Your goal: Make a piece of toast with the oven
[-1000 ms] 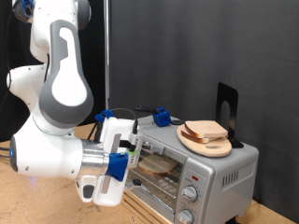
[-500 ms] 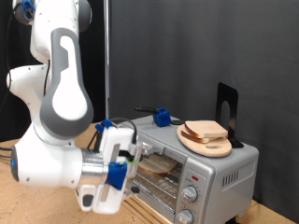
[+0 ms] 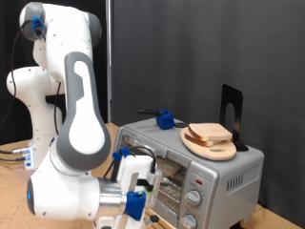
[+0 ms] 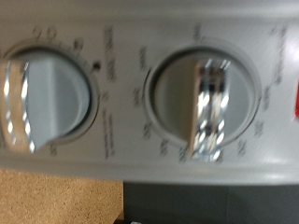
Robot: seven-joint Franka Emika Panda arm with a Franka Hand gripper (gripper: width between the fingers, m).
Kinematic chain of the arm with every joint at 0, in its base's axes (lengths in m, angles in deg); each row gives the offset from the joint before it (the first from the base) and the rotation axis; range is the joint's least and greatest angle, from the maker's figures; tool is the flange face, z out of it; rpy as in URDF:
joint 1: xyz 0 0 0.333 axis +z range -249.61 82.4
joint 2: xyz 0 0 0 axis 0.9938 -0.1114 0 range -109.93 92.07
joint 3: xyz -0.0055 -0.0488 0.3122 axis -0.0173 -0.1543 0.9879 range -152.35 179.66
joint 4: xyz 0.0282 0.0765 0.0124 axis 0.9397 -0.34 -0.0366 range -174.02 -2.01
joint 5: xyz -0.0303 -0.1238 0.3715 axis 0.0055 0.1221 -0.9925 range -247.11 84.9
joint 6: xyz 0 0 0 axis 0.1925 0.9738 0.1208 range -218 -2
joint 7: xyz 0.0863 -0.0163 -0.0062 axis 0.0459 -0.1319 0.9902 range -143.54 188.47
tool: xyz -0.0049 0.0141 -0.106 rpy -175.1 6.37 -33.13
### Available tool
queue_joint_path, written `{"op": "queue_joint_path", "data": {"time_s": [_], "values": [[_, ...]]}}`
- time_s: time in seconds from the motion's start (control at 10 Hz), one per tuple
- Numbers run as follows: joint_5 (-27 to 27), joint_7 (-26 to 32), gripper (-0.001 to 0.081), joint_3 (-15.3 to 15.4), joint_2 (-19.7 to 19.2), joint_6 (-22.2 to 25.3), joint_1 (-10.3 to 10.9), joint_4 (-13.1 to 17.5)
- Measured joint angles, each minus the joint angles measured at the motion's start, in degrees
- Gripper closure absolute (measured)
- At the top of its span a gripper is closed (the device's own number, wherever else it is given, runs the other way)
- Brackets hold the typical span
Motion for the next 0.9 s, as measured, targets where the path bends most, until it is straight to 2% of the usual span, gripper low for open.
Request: {"op": "queue_joint_path", "data": {"time_s": [0.5,0.7,0.9], "values": [[0.01,-3.96,0.0001,-0.02,-8.00,0.88,-1.45,11.21],[0.04,-5.30,0.0001,-0.02,-10.36,1.99,-1.72,14.21],[0.04,-6.29,0.0001,0.10,-11.70,2.36,-1.71,15.71]]}}
